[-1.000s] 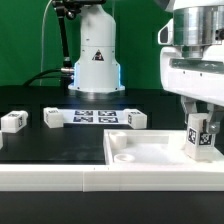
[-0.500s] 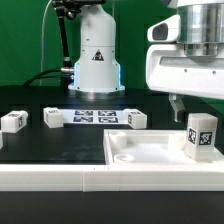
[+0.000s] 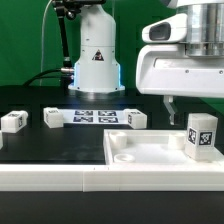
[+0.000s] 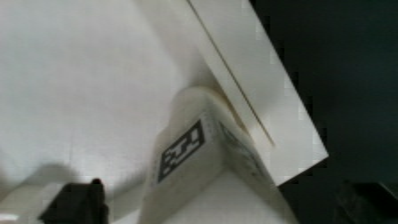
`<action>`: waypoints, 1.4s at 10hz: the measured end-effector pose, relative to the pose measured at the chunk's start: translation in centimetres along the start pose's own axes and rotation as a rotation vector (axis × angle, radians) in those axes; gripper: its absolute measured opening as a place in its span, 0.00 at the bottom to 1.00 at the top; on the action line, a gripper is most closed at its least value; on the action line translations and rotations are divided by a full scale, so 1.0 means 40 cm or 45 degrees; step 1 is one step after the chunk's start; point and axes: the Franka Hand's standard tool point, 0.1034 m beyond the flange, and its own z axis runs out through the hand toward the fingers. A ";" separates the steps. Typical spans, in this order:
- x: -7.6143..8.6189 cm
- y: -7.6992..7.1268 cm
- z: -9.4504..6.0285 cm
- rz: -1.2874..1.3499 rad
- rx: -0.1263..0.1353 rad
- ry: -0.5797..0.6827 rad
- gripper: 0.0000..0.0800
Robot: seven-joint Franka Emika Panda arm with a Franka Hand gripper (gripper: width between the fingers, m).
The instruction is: Assemble one leg
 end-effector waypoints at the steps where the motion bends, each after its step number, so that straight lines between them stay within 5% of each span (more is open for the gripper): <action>1: -0.001 -0.001 0.000 -0.113 -0.009 0.004 0.81; 5: -0.002 -0.003 -0.003 -0.542 -0.075 0.008 0.81; 8: 0.007 0.012 -0.002 -0.688 -0.082 0.004 0.81; 10: 0.006 0.012 -0.002 -0.683 -0.083 0.004 0.50; 11: 0.006 0.011 -0.002 -0.683 -0.082 0.003 0.50; 12: 0.006 0.013 -0.001 -0.682 -0.083 0.003 0.36; 14: 0.005 0.011 -0.001 -0.560 -0.077 0.005 0.36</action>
Offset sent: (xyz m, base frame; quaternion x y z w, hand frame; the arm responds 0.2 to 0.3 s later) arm 0.0061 0.0074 0.0010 -0.0484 -0.0096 -0.2494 0.9671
